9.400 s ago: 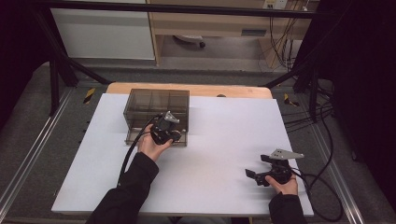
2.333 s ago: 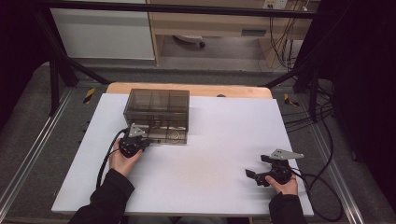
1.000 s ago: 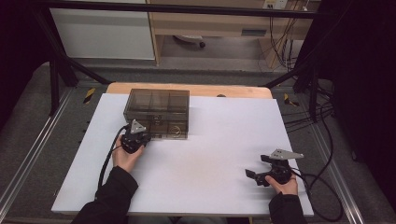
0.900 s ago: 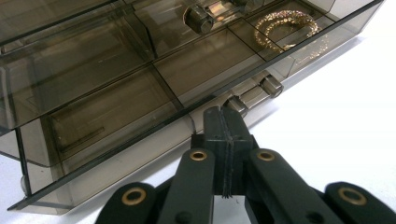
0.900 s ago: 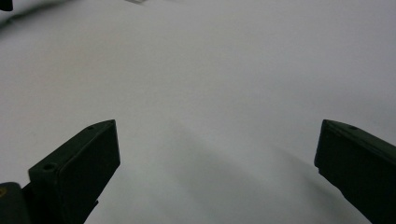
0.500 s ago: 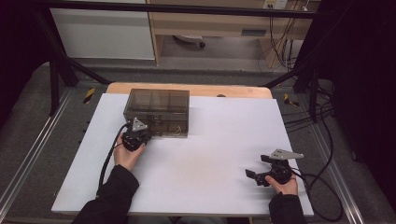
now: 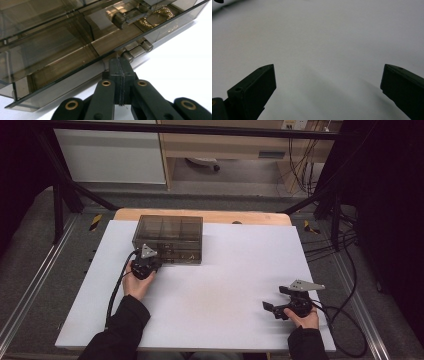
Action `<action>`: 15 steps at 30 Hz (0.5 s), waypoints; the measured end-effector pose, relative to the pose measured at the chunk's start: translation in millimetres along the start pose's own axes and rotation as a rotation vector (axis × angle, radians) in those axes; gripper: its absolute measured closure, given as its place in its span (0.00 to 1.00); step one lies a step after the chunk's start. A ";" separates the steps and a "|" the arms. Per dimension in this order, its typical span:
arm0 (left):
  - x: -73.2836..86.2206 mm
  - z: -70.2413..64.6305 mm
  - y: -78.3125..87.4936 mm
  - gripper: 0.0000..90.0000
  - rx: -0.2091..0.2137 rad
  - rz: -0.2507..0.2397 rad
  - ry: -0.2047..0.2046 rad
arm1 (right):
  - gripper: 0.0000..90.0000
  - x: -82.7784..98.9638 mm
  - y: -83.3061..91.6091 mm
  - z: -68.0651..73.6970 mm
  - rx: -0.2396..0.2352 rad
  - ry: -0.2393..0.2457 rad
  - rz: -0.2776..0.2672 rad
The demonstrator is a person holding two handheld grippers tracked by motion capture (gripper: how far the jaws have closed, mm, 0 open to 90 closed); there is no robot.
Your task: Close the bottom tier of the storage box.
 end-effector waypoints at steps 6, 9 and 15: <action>-0.3 1.7 -1.6 1.00 -0.007 -0.009 0.000 | 0.01 0.1 -0.2 0.0 0.001 0.000 0.001; -0.4 2.6 -2.6 1.00 -0.014 -0.013 -0.001 | 0.01 0.2 -0.2 0.4 -0.002 -0.001 0.001; 0.0 4.9 -4.4 1.00 -0.023 -0.015 0.002 | 0.01 0.3 -0.4 0.3 -0.001 -0.001 0.001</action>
Point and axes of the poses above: each handheld gripper's, and its own axes: y roughly backward along the jaws, x roughly out of its underside, z roughly to its left, the point moved 7 cm from there along -y, roughly forward along the jaws, and after that the axes turned 5 degrees about -y, right-handed, at the moved point
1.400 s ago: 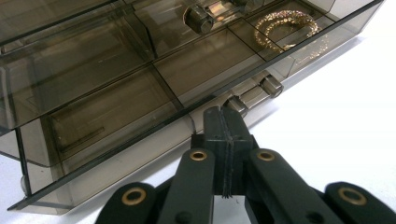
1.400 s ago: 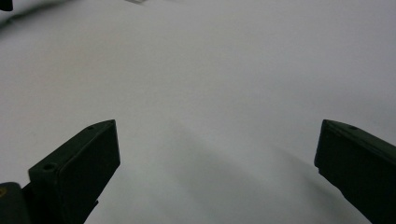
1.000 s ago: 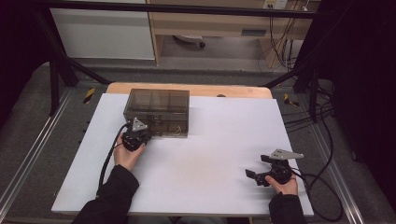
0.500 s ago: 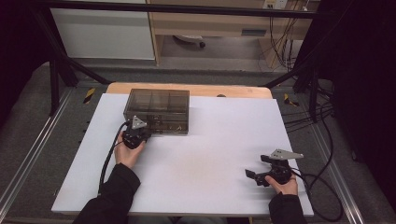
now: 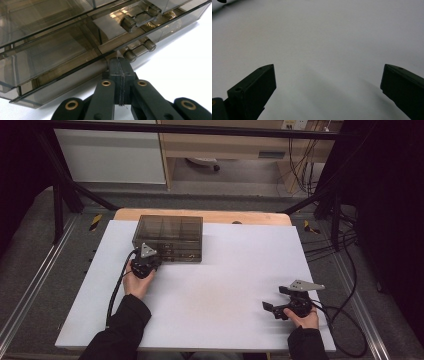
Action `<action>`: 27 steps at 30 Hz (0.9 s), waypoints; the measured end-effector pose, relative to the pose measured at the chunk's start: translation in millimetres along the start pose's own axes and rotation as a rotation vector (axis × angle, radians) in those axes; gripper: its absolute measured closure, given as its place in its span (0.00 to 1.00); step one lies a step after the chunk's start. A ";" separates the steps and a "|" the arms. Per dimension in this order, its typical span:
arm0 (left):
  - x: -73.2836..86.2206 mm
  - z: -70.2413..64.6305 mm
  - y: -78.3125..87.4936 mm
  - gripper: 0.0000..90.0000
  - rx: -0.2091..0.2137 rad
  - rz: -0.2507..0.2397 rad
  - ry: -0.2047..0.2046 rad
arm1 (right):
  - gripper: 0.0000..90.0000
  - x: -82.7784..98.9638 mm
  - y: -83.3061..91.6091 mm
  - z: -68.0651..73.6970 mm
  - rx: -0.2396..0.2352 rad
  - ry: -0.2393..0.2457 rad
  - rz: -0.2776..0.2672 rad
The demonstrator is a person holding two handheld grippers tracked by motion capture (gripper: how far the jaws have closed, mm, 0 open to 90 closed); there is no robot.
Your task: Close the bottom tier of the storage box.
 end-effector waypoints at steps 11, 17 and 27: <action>2.1 5.2 -3.3 1.00 -0.028 -0.001 0.002 | 0.01 -0.1 0.1 0.0 0.000 0.000 0.000; 2.0 5.5 -4.2 1.00 -0.025 -0.007 0.009 | 0.01 -0.2 0.2 0.0 0.000 0.000 -0.001; 1.1 1.6 7.7 1.00 -0.003 0.008 -0.004 | 0.01 -0.2 0.4 0.0 0.001 -0.001 -0.002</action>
Point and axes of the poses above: each handheld gripper's, and its own axes: y roughly backward along the jaws, x roughly out of its underside, z roughly to its left, the point moved 7 cm from there along -y, roughly forward along the jaws, and after that the axes turned 5 degrees about -y, right-handed, at the moved point
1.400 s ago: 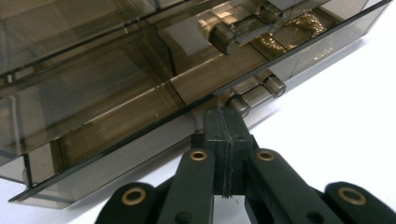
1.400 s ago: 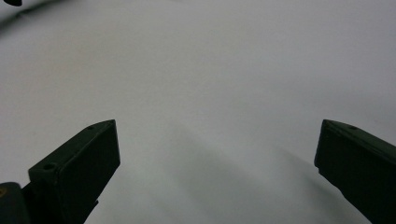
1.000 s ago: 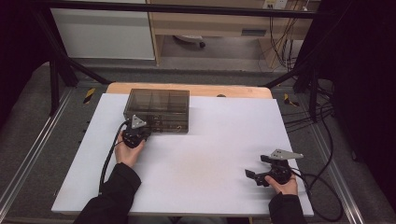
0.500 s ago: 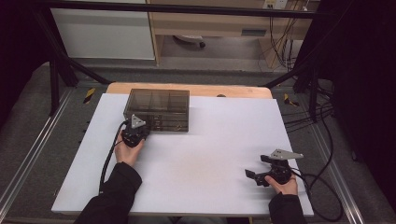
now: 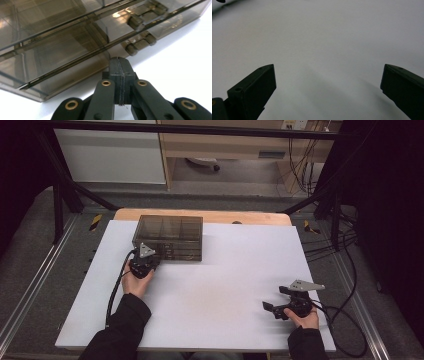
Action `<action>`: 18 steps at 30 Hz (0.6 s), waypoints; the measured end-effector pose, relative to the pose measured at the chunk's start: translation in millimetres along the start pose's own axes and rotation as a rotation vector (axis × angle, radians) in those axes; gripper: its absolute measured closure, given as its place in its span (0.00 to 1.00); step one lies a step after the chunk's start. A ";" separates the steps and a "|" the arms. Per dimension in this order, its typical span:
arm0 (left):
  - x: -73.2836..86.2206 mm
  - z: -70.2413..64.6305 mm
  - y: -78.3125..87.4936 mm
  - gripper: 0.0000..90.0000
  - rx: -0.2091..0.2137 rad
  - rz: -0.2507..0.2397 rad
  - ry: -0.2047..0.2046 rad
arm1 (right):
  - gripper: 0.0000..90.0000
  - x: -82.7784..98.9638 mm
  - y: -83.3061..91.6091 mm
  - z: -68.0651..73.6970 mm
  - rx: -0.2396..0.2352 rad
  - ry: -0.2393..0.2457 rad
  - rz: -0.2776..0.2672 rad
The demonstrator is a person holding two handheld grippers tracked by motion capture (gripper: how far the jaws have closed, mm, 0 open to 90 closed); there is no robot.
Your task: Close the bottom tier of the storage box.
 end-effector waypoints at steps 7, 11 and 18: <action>-1.0 -7.3 20.1 0.95 0.051 -0.010 -0.002 | 0.01 0.0 -0.1 0.2 0.000 -0.002 -0.001; -0.2 -11.4 30.5 0.89 0.085 -0.031 0.019 | 0.01 0.0 -0.2 0.3 0.000 -0.002 -0.001; 10.8 -16.5 46.1 0.65 0.103 -0.041 0.028 | 0.01 0.0 -0.4 0.2 0.000 -0.002 -0.002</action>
Point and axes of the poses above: each handheld gripper's, and its own axes: y roughly backward along the jaws, x roughly out of its underside, z roughly to its left, the point moved 7 cm from there along -y, roughly forward along the jaws, and after that the axes turned 5 degrees about -y, right-handed, at the moved point
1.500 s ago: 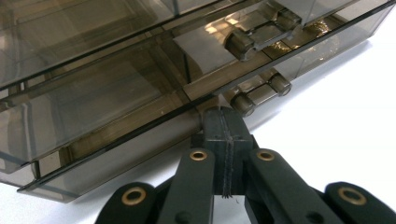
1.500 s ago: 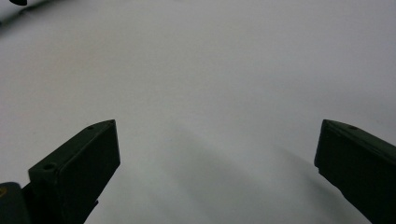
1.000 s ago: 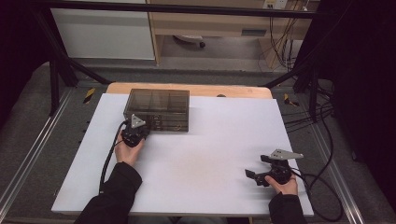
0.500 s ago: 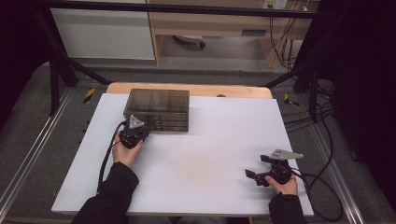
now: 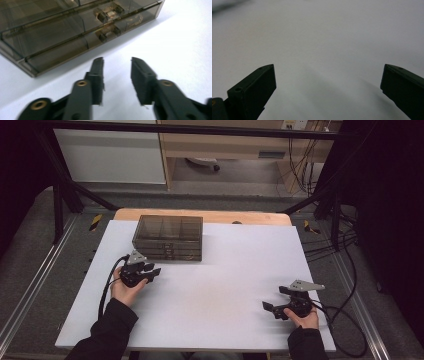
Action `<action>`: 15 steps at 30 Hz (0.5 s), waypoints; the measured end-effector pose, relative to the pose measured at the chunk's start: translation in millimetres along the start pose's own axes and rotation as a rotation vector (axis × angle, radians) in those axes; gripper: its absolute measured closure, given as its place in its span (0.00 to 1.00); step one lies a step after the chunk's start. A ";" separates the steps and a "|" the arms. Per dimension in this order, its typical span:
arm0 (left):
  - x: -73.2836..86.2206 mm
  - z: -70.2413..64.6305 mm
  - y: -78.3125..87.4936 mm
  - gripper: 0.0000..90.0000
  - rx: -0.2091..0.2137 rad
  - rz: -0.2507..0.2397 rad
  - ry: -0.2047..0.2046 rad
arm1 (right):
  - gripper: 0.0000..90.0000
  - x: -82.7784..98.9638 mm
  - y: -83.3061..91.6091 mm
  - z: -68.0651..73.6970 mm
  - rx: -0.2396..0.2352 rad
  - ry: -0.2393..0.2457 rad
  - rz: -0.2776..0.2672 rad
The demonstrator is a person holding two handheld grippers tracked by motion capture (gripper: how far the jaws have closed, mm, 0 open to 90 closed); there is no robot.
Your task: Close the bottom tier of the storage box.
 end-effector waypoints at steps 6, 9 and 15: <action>12.0 -4.1 12.8 0.40 -0.010 -0.014 -0.011 | 0.01 0.2 -0.5 -0.1 0.001 0.000 0.000; 18.4 -7.0 17.5 0.33 0.018 -0.013 -0.007 | 0.01 0.2 -0.6 0.1 0.001 -0.003 0.000; 29.8 -10.4 28.0 0.20 0.040 -0.029 -0.014 | 0.01 0.2 -0.5 0.2 0.001 -0.004 0.000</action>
Point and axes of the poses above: each handheld gripper's, and its own axes: y roughly backward along the jaws, x roughly out of its underside, z roughly to its left, the point moved 7 cm from there along -y, roughly forward along the jaws, and after that the axes turned 5 degrees about -y, right-handed, at the moved point
